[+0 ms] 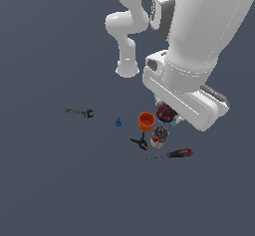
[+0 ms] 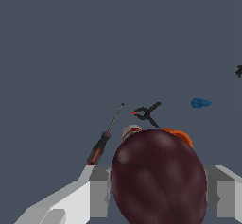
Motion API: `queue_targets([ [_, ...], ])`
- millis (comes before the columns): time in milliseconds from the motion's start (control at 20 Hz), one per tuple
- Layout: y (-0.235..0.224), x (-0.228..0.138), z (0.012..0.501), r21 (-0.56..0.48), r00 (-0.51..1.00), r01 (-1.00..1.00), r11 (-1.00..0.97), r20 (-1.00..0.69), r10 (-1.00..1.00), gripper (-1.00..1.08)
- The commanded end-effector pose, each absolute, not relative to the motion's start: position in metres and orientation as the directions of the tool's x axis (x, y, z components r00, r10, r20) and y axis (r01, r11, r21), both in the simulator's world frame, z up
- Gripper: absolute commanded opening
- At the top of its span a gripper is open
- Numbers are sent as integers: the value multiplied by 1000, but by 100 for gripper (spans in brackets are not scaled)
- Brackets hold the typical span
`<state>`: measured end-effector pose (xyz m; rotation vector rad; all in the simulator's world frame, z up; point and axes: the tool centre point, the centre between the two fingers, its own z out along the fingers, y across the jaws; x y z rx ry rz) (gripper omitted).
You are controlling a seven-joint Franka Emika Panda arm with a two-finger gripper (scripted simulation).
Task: Pick up a designated object from a clutter of objects.
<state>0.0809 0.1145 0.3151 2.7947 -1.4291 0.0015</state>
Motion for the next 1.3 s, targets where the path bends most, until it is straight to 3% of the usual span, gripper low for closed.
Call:
queue_targets([
  [0,128,88,330,1,585,-811,-585,1,-811,-100],
  [600,171,113,376,1,586,-810,-586,0,-810,-100],
  [1250,184,122,390,0,586,-810,-586,0,-810,-100],
])
